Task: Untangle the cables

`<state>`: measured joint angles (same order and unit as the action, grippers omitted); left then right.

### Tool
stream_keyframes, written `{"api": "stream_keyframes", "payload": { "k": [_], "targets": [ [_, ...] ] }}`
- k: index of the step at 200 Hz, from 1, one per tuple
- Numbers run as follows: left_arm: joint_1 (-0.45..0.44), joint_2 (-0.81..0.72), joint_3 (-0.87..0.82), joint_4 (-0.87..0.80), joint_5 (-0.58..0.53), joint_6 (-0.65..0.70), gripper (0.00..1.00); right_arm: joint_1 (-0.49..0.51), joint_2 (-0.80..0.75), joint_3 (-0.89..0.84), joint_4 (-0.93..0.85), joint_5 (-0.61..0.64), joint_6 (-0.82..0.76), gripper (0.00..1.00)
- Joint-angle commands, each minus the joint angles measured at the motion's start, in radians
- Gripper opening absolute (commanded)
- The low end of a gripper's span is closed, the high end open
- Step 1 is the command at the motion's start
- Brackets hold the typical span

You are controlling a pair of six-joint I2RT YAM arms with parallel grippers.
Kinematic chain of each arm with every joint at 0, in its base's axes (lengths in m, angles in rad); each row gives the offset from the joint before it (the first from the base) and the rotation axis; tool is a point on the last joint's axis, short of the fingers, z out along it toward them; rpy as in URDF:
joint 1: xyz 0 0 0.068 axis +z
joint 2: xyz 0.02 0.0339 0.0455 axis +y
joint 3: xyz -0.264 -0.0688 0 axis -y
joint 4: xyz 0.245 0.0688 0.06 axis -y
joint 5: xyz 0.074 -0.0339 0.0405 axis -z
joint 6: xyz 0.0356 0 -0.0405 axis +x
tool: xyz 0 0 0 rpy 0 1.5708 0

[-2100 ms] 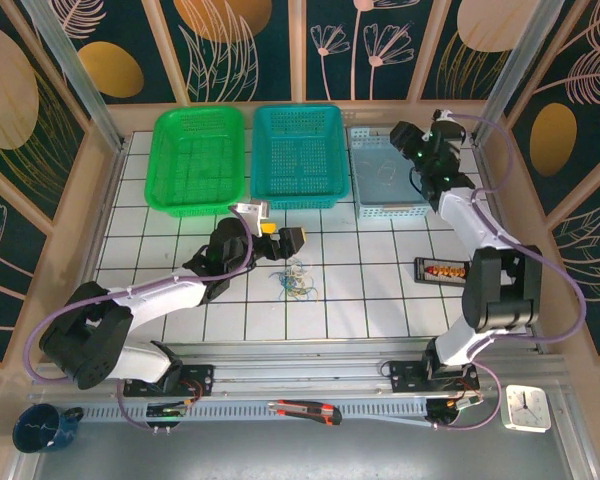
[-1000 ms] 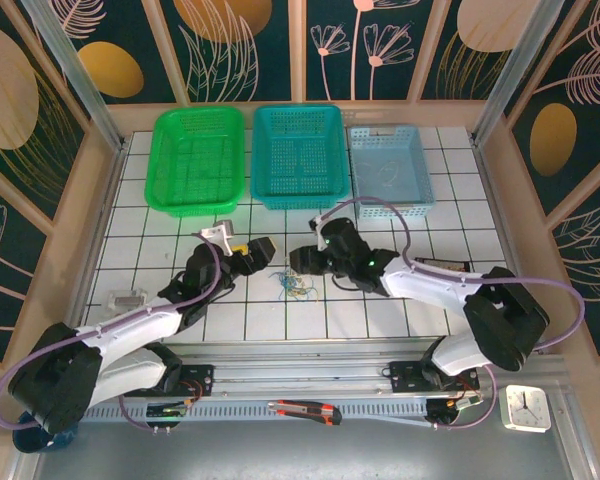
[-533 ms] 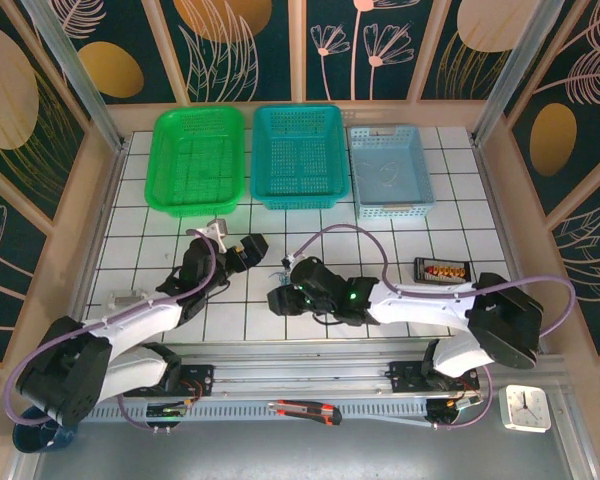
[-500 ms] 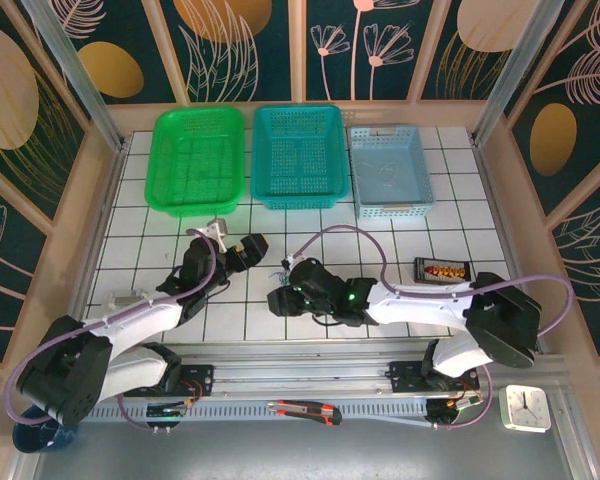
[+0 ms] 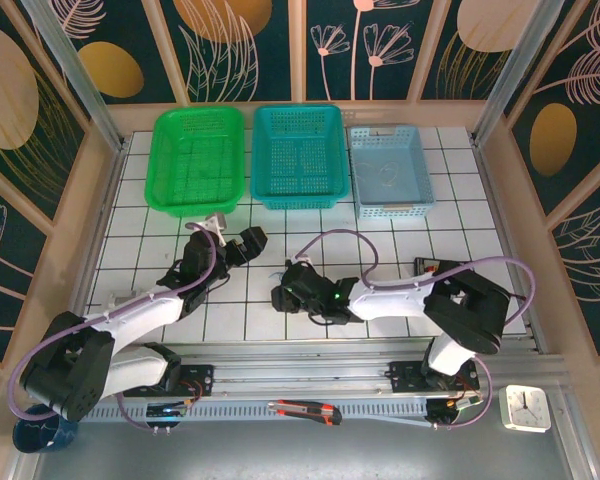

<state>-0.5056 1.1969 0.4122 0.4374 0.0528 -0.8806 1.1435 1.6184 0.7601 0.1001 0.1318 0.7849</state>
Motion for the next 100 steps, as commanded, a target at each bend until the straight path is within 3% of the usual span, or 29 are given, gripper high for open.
{"api": "stream_keyframes", "payload": {
  "k": [1, 28, 79, 100],
  "targets": [
    [0.007, 0.007, 0.033, -0.015, -0.009, 0.021, 0.99, -0.034, 0.009, 0.01, 0.063, 0.067, 0.037, 0.48],
    [0.008, 0.007, 0.031, -0.017, -0.003, 0.024, 0.99, -0.087, 0.006, 0.005, 0.091, 0.061, 0.027, 0.39],
    [0.008, 0.002, 0.025, -0.01, 0.005, 0.022, 0.99, -0.153, -0.059, 0.008, 0.089, 0.0, -0.042, 0.0],
    [0.009, 0.004, 0.025, -0.009, 0.007, 0.025, 0.99, -0.17, -0.105, 0.008, 0.071, -0.033, -0.068, 0.0]
  ]
}}
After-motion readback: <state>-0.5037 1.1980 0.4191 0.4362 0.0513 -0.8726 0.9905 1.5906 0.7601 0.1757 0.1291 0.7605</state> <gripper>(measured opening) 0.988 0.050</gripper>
